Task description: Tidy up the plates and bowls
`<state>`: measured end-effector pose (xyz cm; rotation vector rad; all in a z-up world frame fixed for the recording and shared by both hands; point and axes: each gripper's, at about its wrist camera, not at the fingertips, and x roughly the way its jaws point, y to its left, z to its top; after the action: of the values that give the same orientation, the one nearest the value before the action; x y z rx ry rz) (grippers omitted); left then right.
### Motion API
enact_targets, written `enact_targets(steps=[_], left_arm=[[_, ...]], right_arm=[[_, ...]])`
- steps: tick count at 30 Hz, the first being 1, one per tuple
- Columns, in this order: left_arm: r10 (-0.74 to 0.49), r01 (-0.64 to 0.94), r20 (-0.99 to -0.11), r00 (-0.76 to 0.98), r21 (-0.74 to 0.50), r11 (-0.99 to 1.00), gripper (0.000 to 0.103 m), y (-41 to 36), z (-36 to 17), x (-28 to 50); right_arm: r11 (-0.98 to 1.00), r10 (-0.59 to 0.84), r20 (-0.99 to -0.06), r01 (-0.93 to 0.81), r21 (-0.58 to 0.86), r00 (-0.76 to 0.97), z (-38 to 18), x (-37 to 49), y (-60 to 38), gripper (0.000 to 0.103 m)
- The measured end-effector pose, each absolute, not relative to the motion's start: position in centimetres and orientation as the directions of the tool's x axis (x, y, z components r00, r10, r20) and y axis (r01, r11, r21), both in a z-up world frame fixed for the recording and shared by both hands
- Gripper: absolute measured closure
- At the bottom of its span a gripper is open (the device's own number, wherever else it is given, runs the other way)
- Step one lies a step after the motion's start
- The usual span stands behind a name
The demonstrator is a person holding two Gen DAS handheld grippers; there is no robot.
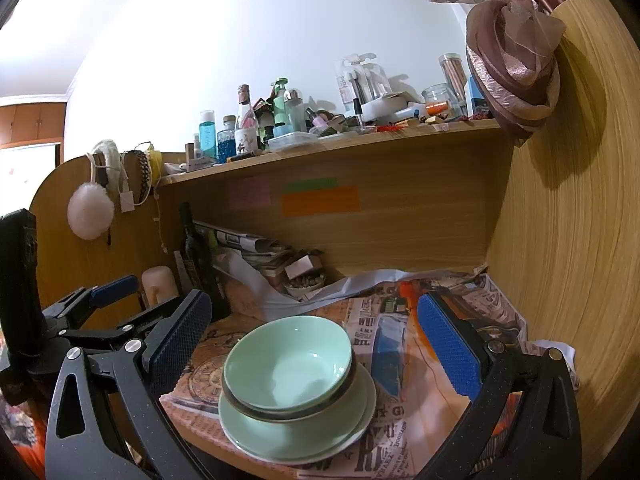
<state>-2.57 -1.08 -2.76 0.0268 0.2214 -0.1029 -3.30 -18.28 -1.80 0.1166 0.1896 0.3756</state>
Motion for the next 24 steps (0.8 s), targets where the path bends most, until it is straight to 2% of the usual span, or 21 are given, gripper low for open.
enact_targets(steps=[14, 24], left_arm=[[-0.130, 0.134, -0.223, 0.966, 0.003, 0.991, 0.001, -1.37, -2.77, -2.38], [-0.147, 0.150, -0.255, 0.956, -0.006, 0.989, 0.001, -1.53, -2.99, -1.86]], right_arm=[[0.927, 0.364, -0.166, -0.341, 0.154, 0.916, -2.00, -3.09, -18.43, 0.000], [0.927, 0.365, -0.174, -0.341, 0.153, 0.914, -2.06, -3.06, -18.40, 0.000]])
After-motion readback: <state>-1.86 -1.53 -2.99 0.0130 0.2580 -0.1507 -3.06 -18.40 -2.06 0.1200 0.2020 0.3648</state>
